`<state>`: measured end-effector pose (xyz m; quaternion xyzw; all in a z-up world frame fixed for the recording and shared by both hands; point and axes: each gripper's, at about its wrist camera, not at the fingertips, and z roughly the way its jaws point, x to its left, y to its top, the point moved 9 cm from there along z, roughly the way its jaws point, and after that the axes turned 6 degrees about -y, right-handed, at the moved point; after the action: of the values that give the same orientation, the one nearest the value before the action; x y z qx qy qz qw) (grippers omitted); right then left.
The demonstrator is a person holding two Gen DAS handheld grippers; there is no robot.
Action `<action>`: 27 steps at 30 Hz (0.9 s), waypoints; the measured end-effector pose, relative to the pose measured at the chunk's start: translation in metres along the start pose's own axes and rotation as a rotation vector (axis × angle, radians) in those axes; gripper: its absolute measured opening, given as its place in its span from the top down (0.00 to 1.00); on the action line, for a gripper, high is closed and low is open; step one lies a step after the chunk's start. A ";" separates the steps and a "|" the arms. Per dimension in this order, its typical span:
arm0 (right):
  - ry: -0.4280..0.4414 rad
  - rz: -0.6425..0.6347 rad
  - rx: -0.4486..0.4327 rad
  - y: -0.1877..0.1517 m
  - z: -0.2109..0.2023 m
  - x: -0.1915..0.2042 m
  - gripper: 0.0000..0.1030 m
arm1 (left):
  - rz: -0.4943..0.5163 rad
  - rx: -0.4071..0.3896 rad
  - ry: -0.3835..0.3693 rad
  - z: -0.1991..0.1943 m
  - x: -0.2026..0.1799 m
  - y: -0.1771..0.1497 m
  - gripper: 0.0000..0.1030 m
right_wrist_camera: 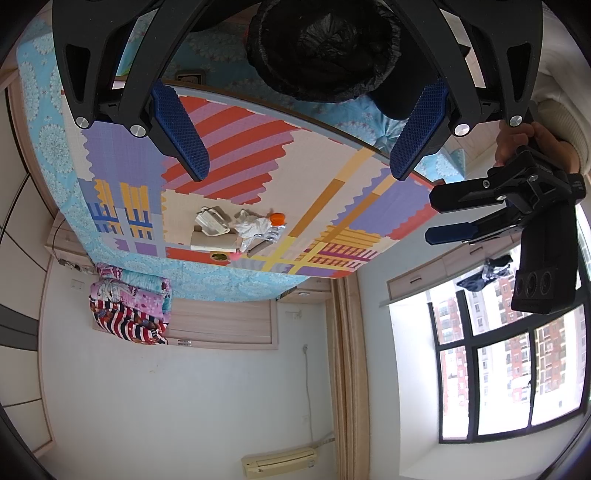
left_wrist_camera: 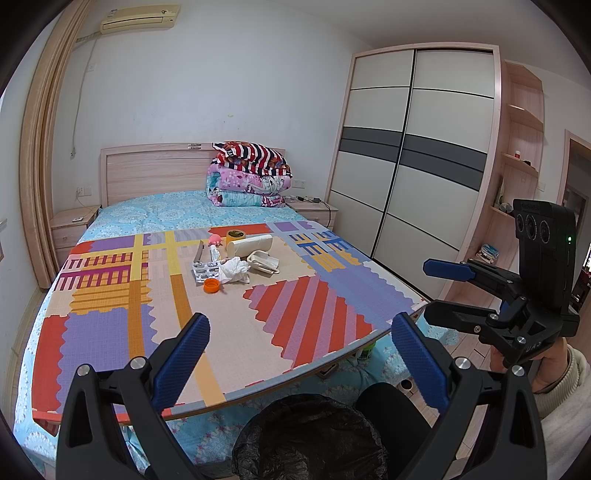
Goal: Collect trash
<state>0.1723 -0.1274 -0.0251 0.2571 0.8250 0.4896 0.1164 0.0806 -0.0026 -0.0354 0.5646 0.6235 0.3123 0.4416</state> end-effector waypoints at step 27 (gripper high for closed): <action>-0.036 -0.020 0.018 0.014 0.033 -0.018 0.04 | 0.000 0.045 0.044 0.035 0.040 0.010 0.08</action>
<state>0.2063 -0.1065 -0.0302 0.2585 0.8297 0.4762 0.1341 0.1170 0.0343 -0.0491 0.5673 0.6399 0.3105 0.4151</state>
